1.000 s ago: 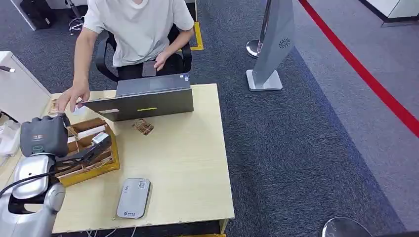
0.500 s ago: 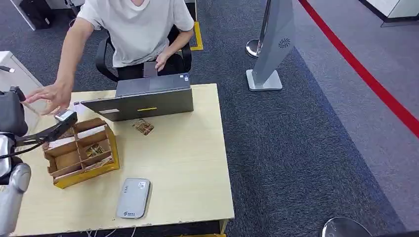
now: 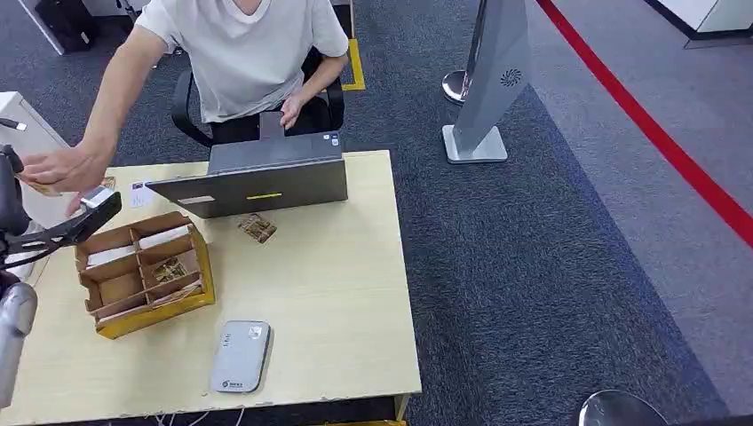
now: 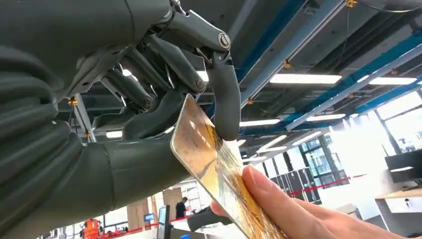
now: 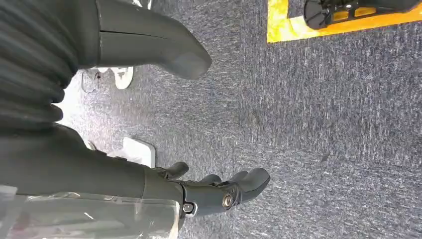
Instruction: Pass the card to the sensor for recognition and then transmit it.
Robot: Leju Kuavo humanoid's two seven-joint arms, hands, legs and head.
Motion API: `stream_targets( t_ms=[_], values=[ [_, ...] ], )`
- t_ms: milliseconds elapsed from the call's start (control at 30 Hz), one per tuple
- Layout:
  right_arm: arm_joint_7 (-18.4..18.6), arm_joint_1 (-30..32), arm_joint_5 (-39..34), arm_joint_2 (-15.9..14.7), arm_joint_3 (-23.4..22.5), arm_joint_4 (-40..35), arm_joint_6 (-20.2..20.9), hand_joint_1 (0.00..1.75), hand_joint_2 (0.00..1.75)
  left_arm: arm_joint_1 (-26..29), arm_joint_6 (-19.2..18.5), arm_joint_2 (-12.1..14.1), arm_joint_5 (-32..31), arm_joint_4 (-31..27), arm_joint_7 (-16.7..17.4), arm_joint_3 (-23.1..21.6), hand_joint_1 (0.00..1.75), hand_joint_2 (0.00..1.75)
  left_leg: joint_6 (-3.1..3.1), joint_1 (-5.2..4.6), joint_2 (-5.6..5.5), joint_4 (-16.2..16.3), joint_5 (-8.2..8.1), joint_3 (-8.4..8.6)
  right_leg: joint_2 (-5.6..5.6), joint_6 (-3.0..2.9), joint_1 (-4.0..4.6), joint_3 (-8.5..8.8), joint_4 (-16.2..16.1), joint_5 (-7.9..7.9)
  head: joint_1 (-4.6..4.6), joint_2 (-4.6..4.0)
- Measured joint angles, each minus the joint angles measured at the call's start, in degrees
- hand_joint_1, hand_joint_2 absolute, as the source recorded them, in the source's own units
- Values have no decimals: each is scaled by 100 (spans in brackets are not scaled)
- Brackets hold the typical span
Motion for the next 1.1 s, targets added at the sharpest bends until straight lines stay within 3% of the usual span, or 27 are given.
stream_targets(
  t_ms=[833, 1100],
  values=[
    [15, -15, 0, -33, 0, 101, -28, 0, 175, -23, -57, 11, 9, 4, 7, 26, 175, 175, 0, 0, -1, 0, 0, -2, -1, 0, 0, 2, 0, 0, 4, 0],
    [55, -11, 0, -35, -4, 83, 61, 0, 175, 366, -76, 256, 26, 28, 24, 429, 175, 175, -1, 1, 21, -1, -1, -4, 19, -1, 0, -1, 2, 0, 2, -2]
  ],
)
